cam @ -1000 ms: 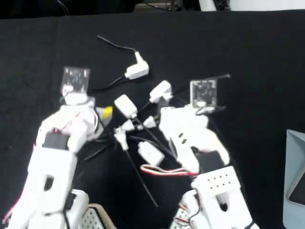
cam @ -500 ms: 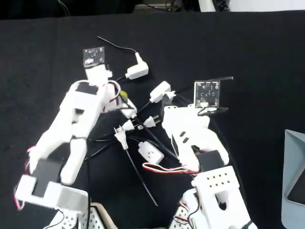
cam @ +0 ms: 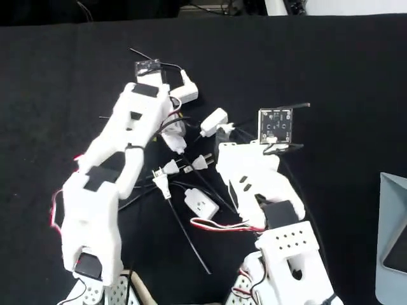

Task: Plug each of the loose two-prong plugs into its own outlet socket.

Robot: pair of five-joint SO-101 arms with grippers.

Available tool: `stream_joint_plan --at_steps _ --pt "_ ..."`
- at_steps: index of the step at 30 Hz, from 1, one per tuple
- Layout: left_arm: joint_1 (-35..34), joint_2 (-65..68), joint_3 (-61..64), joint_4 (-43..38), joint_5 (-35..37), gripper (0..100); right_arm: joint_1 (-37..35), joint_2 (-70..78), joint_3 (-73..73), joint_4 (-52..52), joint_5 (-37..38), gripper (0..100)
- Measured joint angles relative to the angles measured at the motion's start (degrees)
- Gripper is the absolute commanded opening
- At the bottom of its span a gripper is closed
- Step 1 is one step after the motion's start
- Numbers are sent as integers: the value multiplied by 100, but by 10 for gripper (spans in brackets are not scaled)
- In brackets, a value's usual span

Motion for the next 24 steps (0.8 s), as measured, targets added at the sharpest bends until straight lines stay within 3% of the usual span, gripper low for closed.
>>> stream_joint_plan --at_steps 13,20,24 --pt "26 774 -1248 1108 88 248 0 -9 0 0 0 12" --pt "-123 774 -1653 1609 88 23 0 -9 0 0 0 12" --pt "-176 774 -1670 1618 -149 28 0 -9 0 0 0 12"
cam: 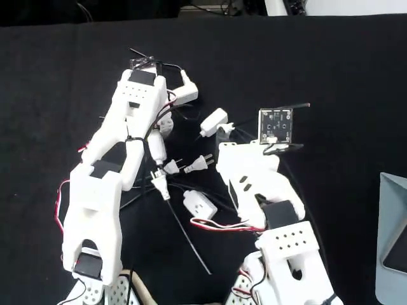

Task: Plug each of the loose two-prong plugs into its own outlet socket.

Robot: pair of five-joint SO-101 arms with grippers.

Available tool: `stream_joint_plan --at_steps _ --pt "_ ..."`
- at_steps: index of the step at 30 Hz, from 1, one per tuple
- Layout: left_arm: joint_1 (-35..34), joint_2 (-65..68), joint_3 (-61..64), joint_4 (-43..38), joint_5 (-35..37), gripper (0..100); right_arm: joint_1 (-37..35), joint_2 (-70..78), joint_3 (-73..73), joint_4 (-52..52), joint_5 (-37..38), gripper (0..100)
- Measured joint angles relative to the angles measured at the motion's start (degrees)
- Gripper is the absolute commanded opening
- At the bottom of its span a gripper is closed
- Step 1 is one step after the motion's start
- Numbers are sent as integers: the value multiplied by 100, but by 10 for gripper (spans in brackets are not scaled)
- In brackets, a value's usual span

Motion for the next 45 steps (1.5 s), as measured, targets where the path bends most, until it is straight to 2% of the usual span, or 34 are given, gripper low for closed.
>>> stream_joint_plan --at_steps 6,11,13,16,19,23,32,37,45 --pt "-211 9 -88 79 -853 33 0 0 0 0 0 12" --pt "-607 9 -325 79 -2286 34 0 0 0 0 0 12" --pt "-703 9 -343 79 -2945 73 0 0 0 0 0 12" --pt "-730 9 -343 237 -3780 184 0 0 0 0 0 12" --pt "-730 9 -343 527 -4360 212 0 0 0 0 0 12" --pt "-791 9 -492 703 -4563 214 0 0 0 0 0 12" --pt "-1380 9 -1459 1398 -4949 213 0 0 0 0 0 12" --pt "-1538 9 -1459 1521 -4958 213 0 0 0 0 0 12" --pt "-1415 9 -835 1521 -4958 212 0 0 0 0 0 12"
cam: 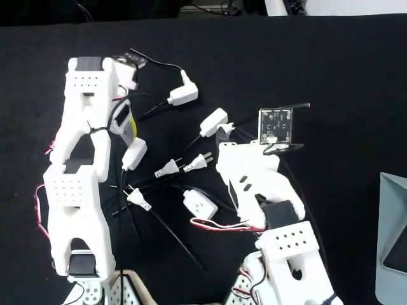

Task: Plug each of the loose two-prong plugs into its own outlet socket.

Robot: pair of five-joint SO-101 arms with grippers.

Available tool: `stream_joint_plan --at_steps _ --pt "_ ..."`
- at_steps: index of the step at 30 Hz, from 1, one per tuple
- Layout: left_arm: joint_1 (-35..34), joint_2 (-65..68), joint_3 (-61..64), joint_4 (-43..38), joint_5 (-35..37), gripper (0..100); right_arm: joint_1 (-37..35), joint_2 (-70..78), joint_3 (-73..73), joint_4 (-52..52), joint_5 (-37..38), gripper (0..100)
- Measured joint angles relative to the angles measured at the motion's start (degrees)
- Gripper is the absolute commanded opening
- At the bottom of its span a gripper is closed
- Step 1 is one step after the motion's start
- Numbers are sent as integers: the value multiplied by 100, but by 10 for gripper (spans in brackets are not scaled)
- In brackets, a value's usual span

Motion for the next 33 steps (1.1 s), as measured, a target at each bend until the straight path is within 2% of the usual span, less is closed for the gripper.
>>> stream_joint_plan --at_steps 6,15,18,26,30,33 --pt "-44 -18 431 -176 0 212 0 0 0 0 0 12" --pt "-844 -79 1319 -1705 -9 212 0 0 0 0 0 12" --pt "-923 -97 1292 -1574 -9 212 0 0 0 0 0 12" --pt "-527 -1090 615 -105 0 212 0 0 0 0 0 12" --pt "-316 -1204 800 -88 0 212 0 0 0 0 0 12" --pt "-290 -1204 1380 -527 0 212 0 0 0 0 0 12"
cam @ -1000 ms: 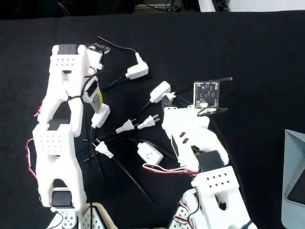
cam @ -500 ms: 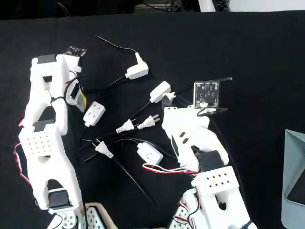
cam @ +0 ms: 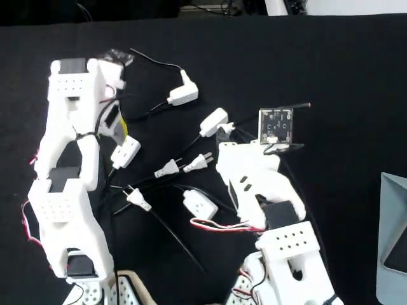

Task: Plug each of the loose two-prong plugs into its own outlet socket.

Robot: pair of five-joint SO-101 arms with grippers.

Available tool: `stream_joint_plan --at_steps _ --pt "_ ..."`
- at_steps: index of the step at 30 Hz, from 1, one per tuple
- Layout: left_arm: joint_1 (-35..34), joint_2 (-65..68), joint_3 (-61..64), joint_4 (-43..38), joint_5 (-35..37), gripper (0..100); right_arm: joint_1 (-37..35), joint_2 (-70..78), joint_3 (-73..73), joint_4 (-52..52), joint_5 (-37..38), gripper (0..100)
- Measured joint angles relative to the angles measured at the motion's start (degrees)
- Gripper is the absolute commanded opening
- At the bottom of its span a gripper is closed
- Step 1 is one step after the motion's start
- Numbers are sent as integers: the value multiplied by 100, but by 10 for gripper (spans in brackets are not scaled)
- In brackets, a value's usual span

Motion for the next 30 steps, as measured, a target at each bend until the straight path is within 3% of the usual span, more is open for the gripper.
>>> stream_joint_plan --at_steps 7,19,30 --pt "70 211 1134 -1169 -18 212 0 0 0 0 0 12" --pt "870 571 1275 -1591 -9 163 0 0 62 -9 0 12" --pt "440 615 967 -1644 -9 186 0 0 70 -9 0 12"
